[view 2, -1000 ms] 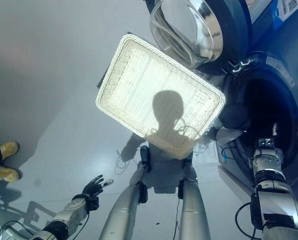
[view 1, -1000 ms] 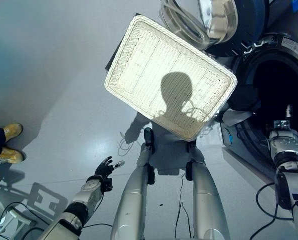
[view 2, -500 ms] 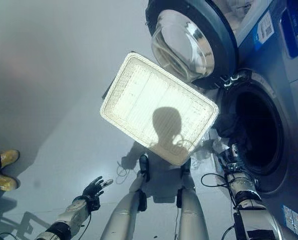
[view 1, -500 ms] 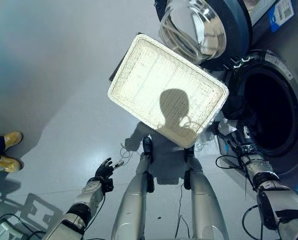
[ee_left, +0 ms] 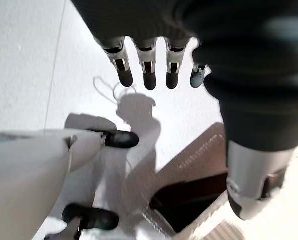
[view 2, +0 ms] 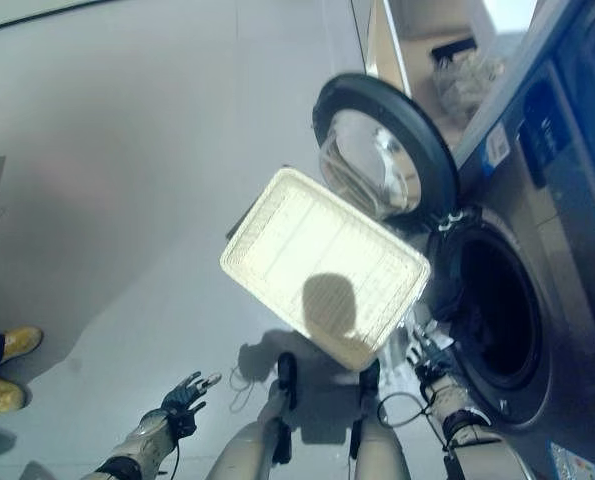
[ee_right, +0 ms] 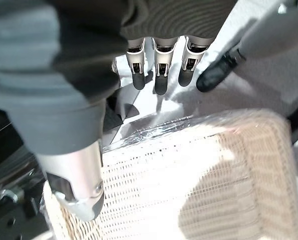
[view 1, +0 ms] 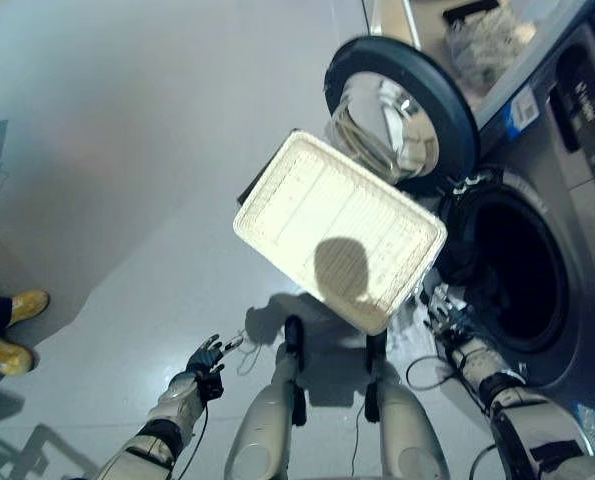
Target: Put the clothes into the washing machine.
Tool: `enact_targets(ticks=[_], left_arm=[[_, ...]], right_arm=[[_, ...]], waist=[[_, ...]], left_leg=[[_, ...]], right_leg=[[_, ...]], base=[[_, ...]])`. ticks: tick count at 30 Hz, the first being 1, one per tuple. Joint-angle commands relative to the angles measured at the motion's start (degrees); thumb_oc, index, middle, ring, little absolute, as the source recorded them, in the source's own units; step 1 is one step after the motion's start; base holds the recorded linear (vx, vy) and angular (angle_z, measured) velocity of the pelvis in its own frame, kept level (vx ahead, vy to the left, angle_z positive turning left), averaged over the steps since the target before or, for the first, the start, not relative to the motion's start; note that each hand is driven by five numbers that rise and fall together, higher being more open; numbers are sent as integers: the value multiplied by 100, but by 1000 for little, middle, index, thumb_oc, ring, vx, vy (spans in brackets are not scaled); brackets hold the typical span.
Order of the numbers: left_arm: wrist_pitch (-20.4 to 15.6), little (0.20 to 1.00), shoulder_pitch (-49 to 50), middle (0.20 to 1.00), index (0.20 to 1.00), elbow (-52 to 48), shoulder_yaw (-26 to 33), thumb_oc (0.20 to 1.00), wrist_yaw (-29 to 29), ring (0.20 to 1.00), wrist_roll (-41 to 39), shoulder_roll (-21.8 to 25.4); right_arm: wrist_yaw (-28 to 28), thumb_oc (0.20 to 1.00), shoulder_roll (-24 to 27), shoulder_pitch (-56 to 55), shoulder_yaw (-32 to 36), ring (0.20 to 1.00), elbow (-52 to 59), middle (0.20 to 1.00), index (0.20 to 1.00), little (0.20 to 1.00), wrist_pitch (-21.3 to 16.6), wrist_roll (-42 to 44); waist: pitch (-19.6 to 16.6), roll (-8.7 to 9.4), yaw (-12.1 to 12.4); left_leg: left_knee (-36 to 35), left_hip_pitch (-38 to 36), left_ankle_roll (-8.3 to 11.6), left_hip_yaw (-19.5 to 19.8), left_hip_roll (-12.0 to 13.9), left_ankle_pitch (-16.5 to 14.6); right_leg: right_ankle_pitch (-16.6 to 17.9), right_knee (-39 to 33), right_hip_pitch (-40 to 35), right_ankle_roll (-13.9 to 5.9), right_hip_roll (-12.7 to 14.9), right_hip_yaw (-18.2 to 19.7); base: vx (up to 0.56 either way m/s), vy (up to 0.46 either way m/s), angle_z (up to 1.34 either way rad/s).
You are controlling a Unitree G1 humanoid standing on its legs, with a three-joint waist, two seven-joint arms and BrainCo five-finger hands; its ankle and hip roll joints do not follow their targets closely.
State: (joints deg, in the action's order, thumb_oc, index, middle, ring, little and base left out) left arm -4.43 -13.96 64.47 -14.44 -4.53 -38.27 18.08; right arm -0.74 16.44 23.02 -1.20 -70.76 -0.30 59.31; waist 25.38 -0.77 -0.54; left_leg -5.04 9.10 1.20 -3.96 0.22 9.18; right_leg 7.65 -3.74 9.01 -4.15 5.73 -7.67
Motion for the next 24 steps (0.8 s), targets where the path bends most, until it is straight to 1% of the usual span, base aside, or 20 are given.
enact_targets(ticks=[1, 3, 5, 7, 9, 10, 11, 12, 14, 15, 17, 19, 22, 23, 24], left_arm=[[-214, 1000, 67, 1000, 1000, 340, 91, 1000, -270, 1000, 382, -178], [-202, 1000, 208, 1000, 1000, 425, 127, 1000, -331, 1000, 465, -226], [-178, 1000, 246, 1000, 1000, 458, 143, 1000, -349, 1000, 495, -238], [-73, 1000, 364, 1000, 1000, 629, 189, 1000, -446, 1000, 682, -292], [-44, 1000, 407, 1000, 1000, 665, 196, 1000, -476, 1000, 781, -307], [31, 1000, 470, 1000, 1000, 696, 202, 1000, -547, 1000, 974, -321], [31, 1000, 470, 1000, 1000, 696, 202, 1000, -547, 1000, 974, -321], [91, 1000, 513, 1000, 1000, 675, 177, 1000, -621, 1000, 1168, -319], [141, 1000, 532, 1000, 1000, 658, 145, 1000, -675, 1000, 1257, -315], [166, 1000, 542, 1000, 1000, 646, 123, 1000, -689, 1000, 1301, -312], [220, 1000, 622, 1000, 1000, 638, 8, 1000, -814, 1000, 1615, -326], [182, 1000, 693, 1000, 1000, 676, -62, 1000, -871, 1000, 1859, -362], [132, 1000, 725, 1000, 1000, 695, -131, 1000, -871, 1000, 2022, -401], [33, 1000, 739, 1000, 1000, 726, -173, 1000, -780, 1000, 1991, -434], [23, 1000, 740, 1000, 1000, 725, -171, 1000, -750, 1000, 1971, -443]], right_arm=[[-77, 1000, 91, -388, -272, 1000, -92, 1000, 1000, 1000, -394, -1081], [-36, 1000, 25, -670, -406, 1000, -132, 1000, 1000, 1000, -395, -1658], [-29, 1000, 12, -750, -454, 1000, -161, 1000, 1000, 1000, -402, -1932], [92, 1000, -24, -1011, -724, 1000, -247, 1000, 1000, 1000, -366, -2904], [120, 1000, -27, -1092, -808, 1000, -263, 1000, 1000, 1000, -351, -3213], [208, 1000, -21, -1229, -1060, 1000, -251, 1000, 1000, 1000, -490, -4303], [208, 1000, -21, -1229, -1060, 1000, -251, 1000, 1000, 1000, -490, -4303], [272, 1000, -5, -1306, -1377, 1000, -150, 1000, 1000, 1000, -588, -5114], [296, 1000, 27, -1342, -1609, 1000, -59, 1000, 1000, 1000, -702, -5557], [268, 1000, 39, -1357, -1726, 1000, -6, 1000, 1000, 1000, -729, -5693], [113, 1000, 23, -1441, -1936, 1000, 155, 1000, 1000, 1000, -625, -5699], [86, 1000, -15, -1514, -1916, 1000, 163, 1000, 1000, 1000, -611, -5710], [104, 1000, -50, -1547, -1907, 1000, 152, 1000, 1000, 1000, -600, -5775], [103, 1000, -64, -1555, -1897, 1000, 119, 1000, 1000, 1000, -590, -5822], [104, 1000, -70, -1556, -1896, 1000, 114, 1000, 1000, 1000, -581, -5829]], waist=[[-445, -162, 78], [-641, -117, 88], [-712, -102, 95], [-991, -44, 107], [-1073, -28, 106], [-1215, -2, 95], [-1215, -2, 95], [-1307, 18, 94], [-1354, 33, 96], [-1382, 44, 101], [-1509, 94, 108], [-1567, 114, 96], [-1603, 126, 81], [-1629, 137, 74], [-1637, 138, 71]], left_leg=[[286, 19, 78, -122, -292, -698], [227, -185, 90, -110, -291, -718], [219, -248, 92, -108, -291, -732], [222, -492, 98, -125, -270, -798], [218, -575, 100, -135, -264, -817], [200, -723, 100, -150, -251, -854], [200, -723, 100, -150, -251, -854], [190, -817, 86, -124, -262, -881], [191, -868, 76, -98, -266, -902], [197, -891, 71, -84, -269, -917], [241, -1024, 46, -58, -282, -1002], [271, -1107, 19, -62, -291, -1060], [282, -1175, -2, -79, -294, -1102], [290, -1243, -19, -90, -295, -1140], [287, -1264, -23, -94, -295, -1148]], right_leg=[[-524, 509, 280, -52, -339, -56], [-534, 372, 18, -45, -357, -106], [-545, 336, -70, -37, -362, -130], [-614, 263, -387, -4, -376, -222], [-634, 235, -498, 4, -376, -261], [-680, 203, -674, 22, -390, -300], [-680, 203, -674, 22, -390, -300], [-707, 184, -785, 31, -405, -287], [-733, 180, -849, 37, -417, -273], [-749, 181, -881, 39, -421, -268], [-812, 183, -1044, 48, -433, -268], [-838, 184, -1130, 50, -444, -253], [-852, 177, -1190, 50, -456, -238], [-862, 160, -1259, 49, -472, -218], [-866, 158, -1276, 50, -475, -214]], base=[[152, -12, 11], [133, -12, 15], [86, -7, 17], [166, -20, 4], [119, -18, 7], [86, -14, 5], [122, -23, 8], [51, -14, 9], [47, -22, 9], [54, -42, 1], [63, -47, 0], [38, -22, 4], [0, 0, 0], [0, 0, 0], [0, 0, 0]])
